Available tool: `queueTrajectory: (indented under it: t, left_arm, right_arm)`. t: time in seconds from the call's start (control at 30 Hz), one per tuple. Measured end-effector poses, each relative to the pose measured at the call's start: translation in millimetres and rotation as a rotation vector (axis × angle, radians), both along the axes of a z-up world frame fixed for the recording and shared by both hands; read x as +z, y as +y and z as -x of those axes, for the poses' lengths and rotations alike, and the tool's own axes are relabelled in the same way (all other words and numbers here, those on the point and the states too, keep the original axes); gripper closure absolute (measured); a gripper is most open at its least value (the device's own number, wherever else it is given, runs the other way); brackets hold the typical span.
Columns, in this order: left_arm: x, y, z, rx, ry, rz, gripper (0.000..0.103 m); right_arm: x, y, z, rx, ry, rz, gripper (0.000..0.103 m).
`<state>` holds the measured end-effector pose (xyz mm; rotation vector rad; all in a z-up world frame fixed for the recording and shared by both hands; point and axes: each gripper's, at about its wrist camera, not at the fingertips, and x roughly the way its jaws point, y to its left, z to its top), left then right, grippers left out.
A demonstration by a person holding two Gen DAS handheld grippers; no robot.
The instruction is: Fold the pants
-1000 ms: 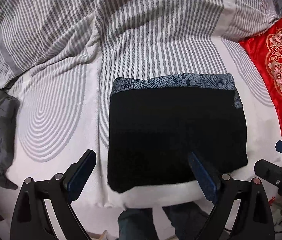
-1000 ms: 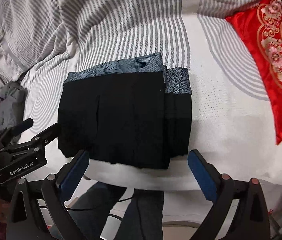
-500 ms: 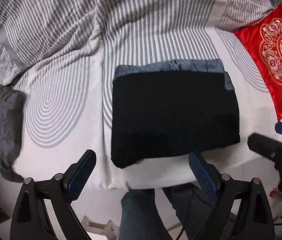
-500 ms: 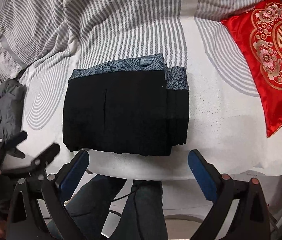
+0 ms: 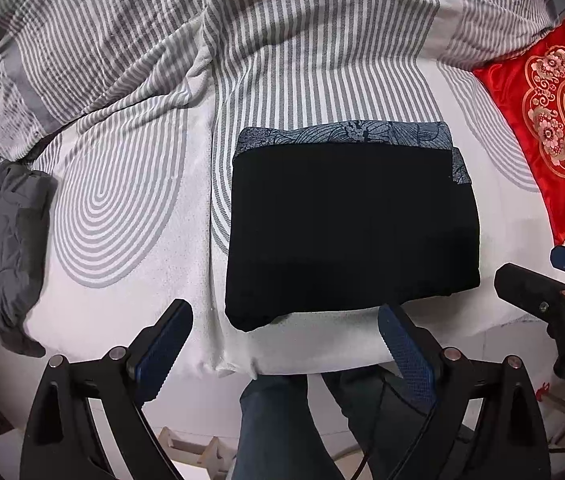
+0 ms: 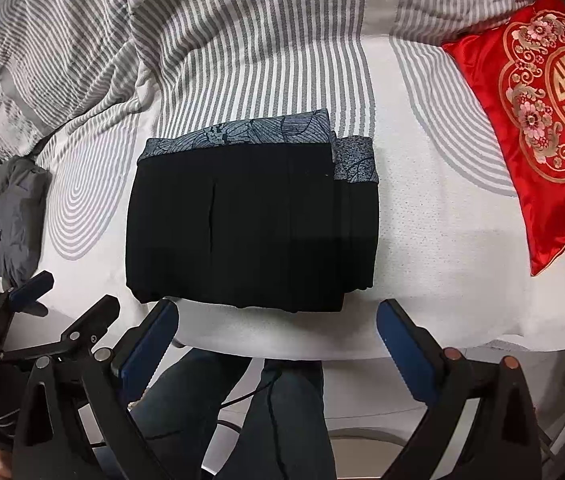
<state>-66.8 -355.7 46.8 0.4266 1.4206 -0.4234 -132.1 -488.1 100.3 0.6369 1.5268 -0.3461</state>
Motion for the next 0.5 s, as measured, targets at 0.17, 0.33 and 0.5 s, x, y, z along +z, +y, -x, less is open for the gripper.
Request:
queueTrajectory:
  t: [0.17,0.33,0.5]
  left_arm:
    - [1.8,0.4,3.3,-0.009,-0.007,-0.001,0.008]
    - [4.1,0.8,4.8,-0.012,-0.015,0.003,0.008]
    - [6.3,0.8,5.1,-0.010,-0.020,0.011,0.008]
  right_arm:
    - [1.8,3.4,1.0,0.007,-0.001,0.004,0.003]
    - [3.7,6.4,1.9,0.012,-0.005,0.009,0.003]
    - [5.9,6.4,1.4,0.014,-0.009,0.012,0.003]
